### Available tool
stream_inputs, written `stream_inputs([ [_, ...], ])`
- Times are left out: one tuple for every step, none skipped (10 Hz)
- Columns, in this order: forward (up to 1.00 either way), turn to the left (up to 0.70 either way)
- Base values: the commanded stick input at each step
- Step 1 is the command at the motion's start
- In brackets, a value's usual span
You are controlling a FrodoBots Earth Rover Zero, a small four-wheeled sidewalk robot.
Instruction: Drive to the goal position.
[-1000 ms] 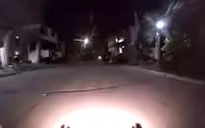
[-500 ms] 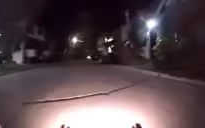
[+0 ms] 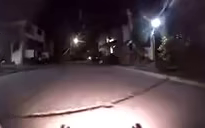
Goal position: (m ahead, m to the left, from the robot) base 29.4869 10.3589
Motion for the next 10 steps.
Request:
stream_inputs([
  [0.85,0.00],
  [0.85,0.00],
  [0.85,0.00],
  [0.85,0.00],
  [0.85,0.00],
  [0.85,0.00],
  [0.85,0.00],
  [0.85,0.00],
  [0.85,0.00],
  [0.85,0.00],
])
